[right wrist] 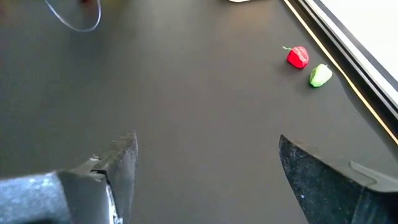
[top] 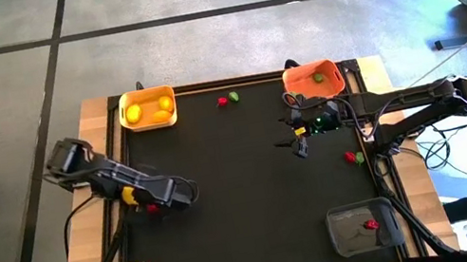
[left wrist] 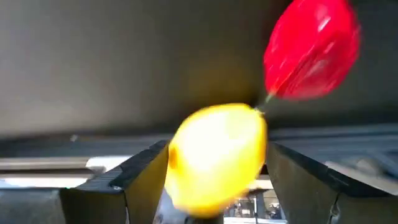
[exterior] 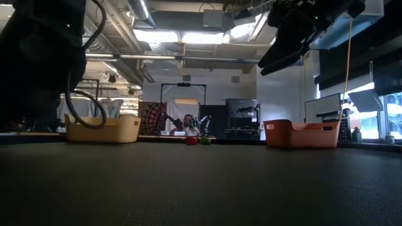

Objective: Sort produce into baskets
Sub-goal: Put the lemon into the yellow bin

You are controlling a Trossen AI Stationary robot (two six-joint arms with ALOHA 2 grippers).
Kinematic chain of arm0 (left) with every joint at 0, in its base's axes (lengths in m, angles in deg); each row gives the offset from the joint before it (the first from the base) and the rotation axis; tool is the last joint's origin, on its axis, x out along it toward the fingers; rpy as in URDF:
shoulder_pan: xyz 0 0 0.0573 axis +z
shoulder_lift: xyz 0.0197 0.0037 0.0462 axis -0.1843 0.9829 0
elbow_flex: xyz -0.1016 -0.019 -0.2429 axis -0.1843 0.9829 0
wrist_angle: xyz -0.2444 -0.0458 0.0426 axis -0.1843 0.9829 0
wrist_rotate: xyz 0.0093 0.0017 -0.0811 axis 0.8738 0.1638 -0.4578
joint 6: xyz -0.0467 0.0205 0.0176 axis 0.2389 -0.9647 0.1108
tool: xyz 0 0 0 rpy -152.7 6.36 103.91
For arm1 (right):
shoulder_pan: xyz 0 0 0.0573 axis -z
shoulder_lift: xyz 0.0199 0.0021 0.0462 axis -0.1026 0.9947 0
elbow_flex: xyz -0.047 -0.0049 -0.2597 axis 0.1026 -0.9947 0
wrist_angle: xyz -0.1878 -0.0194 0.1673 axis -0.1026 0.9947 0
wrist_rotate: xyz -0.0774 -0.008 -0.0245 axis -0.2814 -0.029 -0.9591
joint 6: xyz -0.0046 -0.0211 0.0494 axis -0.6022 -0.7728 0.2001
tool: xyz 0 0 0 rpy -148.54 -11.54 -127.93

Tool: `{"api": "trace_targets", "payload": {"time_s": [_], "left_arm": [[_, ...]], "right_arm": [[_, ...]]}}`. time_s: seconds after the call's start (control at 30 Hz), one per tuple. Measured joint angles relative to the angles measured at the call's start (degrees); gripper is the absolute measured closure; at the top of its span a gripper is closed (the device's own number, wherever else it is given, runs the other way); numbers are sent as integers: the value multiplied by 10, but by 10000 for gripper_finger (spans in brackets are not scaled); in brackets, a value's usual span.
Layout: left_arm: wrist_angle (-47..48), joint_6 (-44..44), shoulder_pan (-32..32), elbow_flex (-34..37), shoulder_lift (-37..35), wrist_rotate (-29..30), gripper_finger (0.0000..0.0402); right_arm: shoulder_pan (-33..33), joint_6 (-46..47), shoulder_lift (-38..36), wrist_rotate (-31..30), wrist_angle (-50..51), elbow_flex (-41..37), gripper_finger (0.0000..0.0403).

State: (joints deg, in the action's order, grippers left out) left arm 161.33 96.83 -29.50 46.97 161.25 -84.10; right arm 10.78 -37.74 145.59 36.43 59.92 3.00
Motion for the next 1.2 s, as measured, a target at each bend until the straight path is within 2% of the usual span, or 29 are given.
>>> {"api": "trace_targets", "payload": {"time_s": [0.33,0.67,0.9,1.2], "left_arm": [[-18,-9,-3,9,68,-8,140],[-15,-5,-3,7,67,-10,217],[2,4,-2,-14,16,22,217],[41,52,33,-43,-112,104,218]], "right_arm": [[0,0,0,0,0,0,84],[0,0,0,0,0,0,84],[0,0,0,0,0,0,84],[0,0,0,0,-2,0,84]]}}
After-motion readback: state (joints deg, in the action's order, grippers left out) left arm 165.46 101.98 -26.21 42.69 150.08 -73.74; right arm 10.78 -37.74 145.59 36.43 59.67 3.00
